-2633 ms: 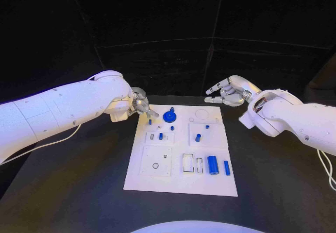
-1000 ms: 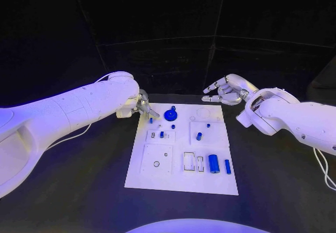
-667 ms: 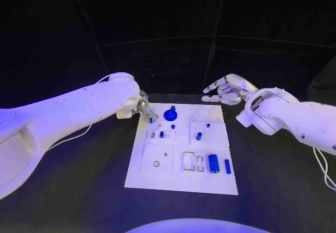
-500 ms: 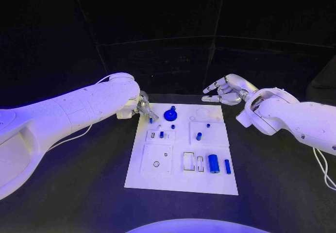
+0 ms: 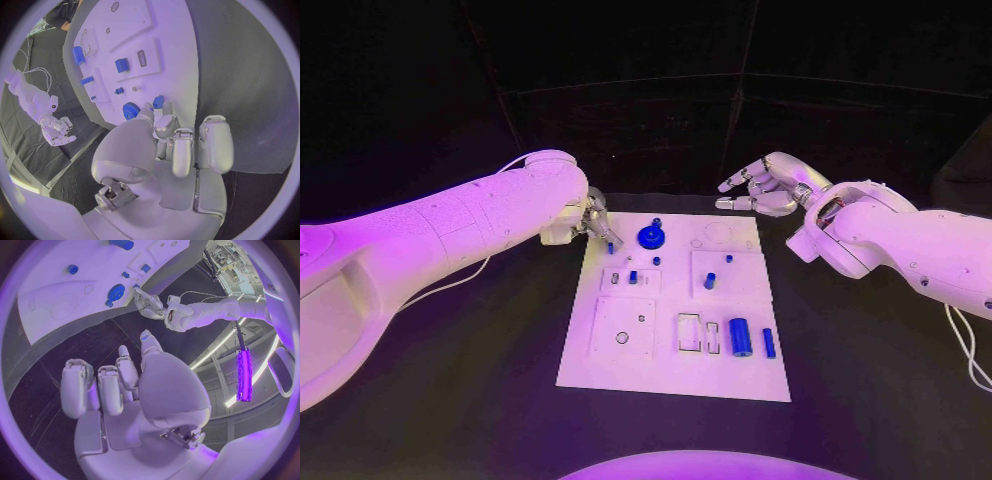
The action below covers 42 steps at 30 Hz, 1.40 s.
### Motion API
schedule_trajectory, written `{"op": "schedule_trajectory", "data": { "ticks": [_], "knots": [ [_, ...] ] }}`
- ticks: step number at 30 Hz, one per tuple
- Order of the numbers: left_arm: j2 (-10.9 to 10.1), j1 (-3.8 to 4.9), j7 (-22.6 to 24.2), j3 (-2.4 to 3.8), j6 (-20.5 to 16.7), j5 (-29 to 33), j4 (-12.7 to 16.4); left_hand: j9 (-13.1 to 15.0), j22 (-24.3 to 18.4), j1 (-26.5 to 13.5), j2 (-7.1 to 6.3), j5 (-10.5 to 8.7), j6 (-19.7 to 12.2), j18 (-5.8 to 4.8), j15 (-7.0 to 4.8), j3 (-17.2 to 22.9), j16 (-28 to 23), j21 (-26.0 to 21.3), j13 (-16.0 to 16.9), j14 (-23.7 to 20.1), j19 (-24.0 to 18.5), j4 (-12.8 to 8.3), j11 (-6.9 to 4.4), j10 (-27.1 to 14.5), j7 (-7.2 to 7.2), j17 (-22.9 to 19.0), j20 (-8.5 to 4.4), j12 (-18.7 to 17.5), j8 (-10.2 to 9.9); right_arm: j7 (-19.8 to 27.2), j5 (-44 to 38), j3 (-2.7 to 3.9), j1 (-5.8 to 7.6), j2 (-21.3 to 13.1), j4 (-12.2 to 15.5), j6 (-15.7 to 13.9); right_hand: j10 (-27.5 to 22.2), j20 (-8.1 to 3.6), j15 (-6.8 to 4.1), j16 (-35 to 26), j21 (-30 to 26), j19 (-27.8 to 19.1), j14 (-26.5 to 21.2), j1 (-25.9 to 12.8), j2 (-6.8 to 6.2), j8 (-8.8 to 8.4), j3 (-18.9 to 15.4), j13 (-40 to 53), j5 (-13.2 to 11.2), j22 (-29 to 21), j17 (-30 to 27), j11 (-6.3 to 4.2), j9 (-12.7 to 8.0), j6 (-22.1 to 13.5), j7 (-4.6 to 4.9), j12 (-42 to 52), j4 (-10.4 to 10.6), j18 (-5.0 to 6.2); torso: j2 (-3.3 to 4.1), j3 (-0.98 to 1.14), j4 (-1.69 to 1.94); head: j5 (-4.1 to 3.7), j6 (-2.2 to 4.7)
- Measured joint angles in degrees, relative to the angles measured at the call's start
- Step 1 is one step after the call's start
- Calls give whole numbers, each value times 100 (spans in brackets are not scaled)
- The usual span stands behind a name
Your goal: Assemble the parts on the task board
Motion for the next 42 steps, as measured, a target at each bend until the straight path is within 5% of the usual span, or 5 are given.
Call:
{"op": "schedule_trajectory", "data": {
  "ticks": [11, 23, 30, 38, 42],
  "knots": [
    [-16, 0, 30, 0, -4, 267, 7, -23, 30, 826, 255, -22, -12, 0, -64, 673, 0, 12, 1, -20, 21, -705, -73, 31, -54, 0, -21, 0, 17, 2, 0, 0, 0, 3, 0, 1, 0, 0, 0, 0, 0, 0, 0, 0, 0, 0, 0, 0, 0, 0, -1, 0, 0, 0, 0, 0, 0, 0, 0, -1, 0, 0, -19],
    [-184, -5, 120, 1, -321, 572, 231, -22, 62, 936, 283, -12, -32, 0, -63, 792, 0, 27, 7, -20, 17, -630, -92, 51, -74, 0, -58, 0, 32, 8, 0, 0, 0, 16, -10, 2, 0, 0, 0, 0, 0, 0, 0, 0, 0, 0, 0, 0, 0, 1, -1, 0, 0, 0, 0, 0, 0, 0, 1, -2, 2, -5, -43],
    [-479, -4, 138, 3, -563, 635, 702, -21, 71, 933, 280, -14, -34, -1, -63, 866, 0, 27, -7, -20, 17, -557, -92, 51, -73, 0, -58, 0, 38, 13, 0, 0, 0, 6, -12, 2, 0, 0, 0, 0, 0, 0, 0, 0, 0, 0, 0, 0, 0, 1, -2, 0, 0, 0, 0, 0, 0, 0, -3, -1, 10, -4, -43],
    [-930, 7, 215, -1, -840, 666, 1437, -18, 96, 774, 122, -15, -36, 0, -63, 1055, 0, 30, -77, -20, 17, -574, -92, 51, -71, 0, -58, -70, 201, 19, 0, 0, 0, -12, -12, 2, 0, 0, 0, 0, 0, 0, 0, 0, 0, 0, 0, 1, 0, 1, -2, 0, 0, 0, 0, 0, 0, 0, -6, 3, 13, 59, -62],
    [-1188, 8, 273, -79, -1024, 658, 1832, -17, 109, 721, 71, -17, -44, 0, -63, 1174, 0, 48, -98, -20, 17, -620, -92, 51, -63, 0, -58, -70, 203, 23, 0, 0, 0, -18, -13, 1, 0, 0, 0, 0, 0, 0, 0, 0, 0, 0, 0, 1, 0, 1, -2, 0, 0, 0, 0, 0, 0, 0, -7, 0, 14, 70, -62]
  ]
}}
